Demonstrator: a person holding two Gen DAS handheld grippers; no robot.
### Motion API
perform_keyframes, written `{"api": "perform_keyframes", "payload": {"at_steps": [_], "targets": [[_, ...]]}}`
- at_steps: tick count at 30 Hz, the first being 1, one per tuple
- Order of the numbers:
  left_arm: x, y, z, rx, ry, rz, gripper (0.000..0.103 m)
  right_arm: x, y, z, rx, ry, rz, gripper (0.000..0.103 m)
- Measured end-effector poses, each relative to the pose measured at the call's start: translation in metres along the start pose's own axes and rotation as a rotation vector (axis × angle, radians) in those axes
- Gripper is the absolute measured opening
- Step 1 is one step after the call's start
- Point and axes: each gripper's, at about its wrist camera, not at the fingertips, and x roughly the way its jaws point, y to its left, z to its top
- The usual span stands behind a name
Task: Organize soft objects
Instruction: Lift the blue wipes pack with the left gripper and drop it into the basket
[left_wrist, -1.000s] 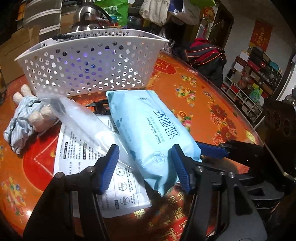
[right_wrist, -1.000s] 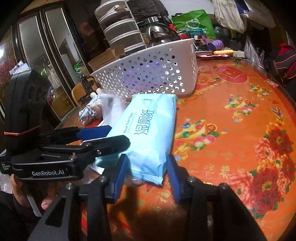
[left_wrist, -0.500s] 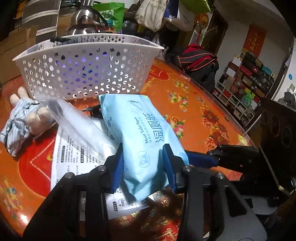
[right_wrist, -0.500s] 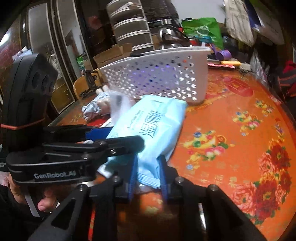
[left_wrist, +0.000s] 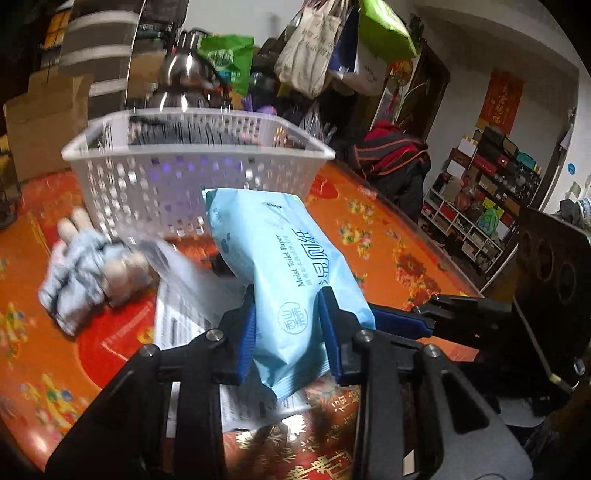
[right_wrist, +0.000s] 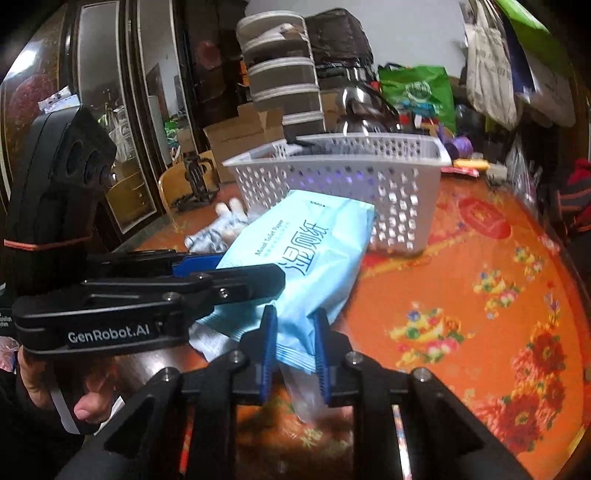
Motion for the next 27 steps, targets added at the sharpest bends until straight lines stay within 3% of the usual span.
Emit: {"api": "perform_keyframes", "payload": {"at_steps": [9,16,22,27], "targets": [[-0.044,0.005,0.050,0.054,-0.106,0.008,0.029,-0.017,0.020,0.058,-0.080,-0.089,-0.013,0.018],[-0.068,0.007,0.118,0.111,-0.186,0.036,0.029,-0.018,0.011,0.127,-0.116,-0.137,-0.003,0.017],[-0.049,0.016,0.198,0.119,-0.194,0.022,0.029,0.001,-0.014,0.186,-0.135,-0.130,-0.042,0.017],[-0.009,0.029,0.234,0.100,-0.158,0.020,0.029,0.032,-0.042,0.199,-0.132,-0.092,-0.062,0.017]]}}
